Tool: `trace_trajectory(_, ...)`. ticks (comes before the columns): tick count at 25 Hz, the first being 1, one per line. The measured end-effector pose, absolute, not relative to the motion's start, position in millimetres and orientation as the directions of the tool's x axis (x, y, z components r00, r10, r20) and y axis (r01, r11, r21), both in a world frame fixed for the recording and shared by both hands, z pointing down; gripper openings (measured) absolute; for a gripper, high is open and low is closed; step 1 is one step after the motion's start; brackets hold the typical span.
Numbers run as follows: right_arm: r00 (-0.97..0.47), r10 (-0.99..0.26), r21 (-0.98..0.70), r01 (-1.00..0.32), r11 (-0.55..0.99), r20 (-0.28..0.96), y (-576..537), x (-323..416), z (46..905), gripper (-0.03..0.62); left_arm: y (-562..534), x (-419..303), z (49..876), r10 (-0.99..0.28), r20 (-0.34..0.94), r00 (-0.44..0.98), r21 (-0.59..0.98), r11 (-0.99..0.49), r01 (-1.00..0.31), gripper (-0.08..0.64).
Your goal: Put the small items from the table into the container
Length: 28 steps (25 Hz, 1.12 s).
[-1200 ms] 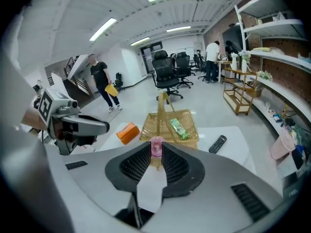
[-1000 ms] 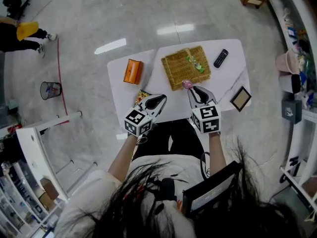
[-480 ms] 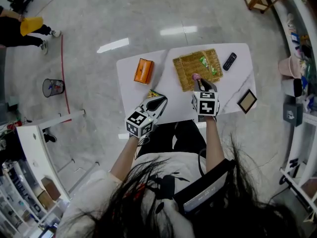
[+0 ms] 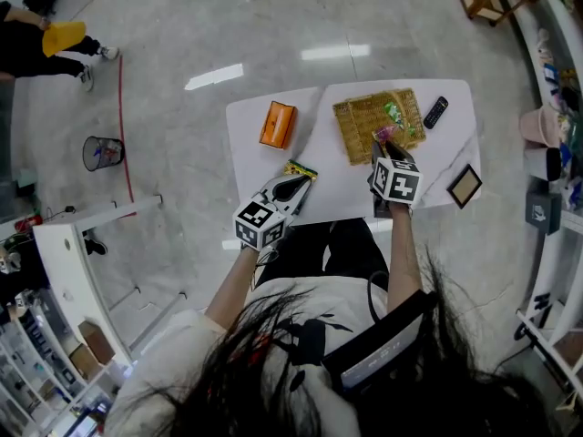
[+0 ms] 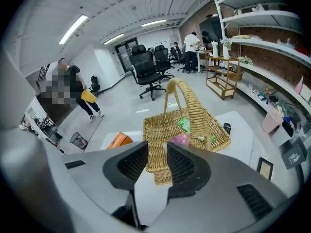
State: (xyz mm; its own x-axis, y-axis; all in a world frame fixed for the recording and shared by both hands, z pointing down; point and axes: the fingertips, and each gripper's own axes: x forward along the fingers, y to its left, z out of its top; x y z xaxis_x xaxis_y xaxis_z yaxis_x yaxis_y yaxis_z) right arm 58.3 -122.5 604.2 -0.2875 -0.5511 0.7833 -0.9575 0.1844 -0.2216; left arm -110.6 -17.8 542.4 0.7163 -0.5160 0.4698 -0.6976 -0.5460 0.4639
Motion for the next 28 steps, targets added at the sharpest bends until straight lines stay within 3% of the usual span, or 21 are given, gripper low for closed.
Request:
trace_trajectory(5,-0.293,-0.580,-0.223,-0.956,0.191,0.760,-117.7,52.4,585.6,0.112,-18.1,-115.6,537.3,-0.517,0.466,0.718,0.457,-0.554,-0.696,0.009)
trace_trajectory(10,-0.386,-0.594,-0.305,-0.922,0.237,0.706,-97.5,30.6,561.7,0.106,-23.7,-114.1,531.8,-0.525,0.451,0.722,0.448,-0.567,-0.692,0.009)
trace_trajectory(13,-0.429,-0.599,-0.335,-0.903,0.268,0.677,-82.8,17.3,548.4,0.046,-25.6,-113.6,524.2,-0.541,0.436,0.719,0.454,-0.557,-0.695,0.009)
trace_trajectory(28,-0.578,-0.509,-0.412,-0.815,0.408,0.639,-23.3,-50.4,524.9,0.021,-0.3,-144.9,515.2,-0.612,0.427,0.666,0.448,-0.496,-0.743,0.006)
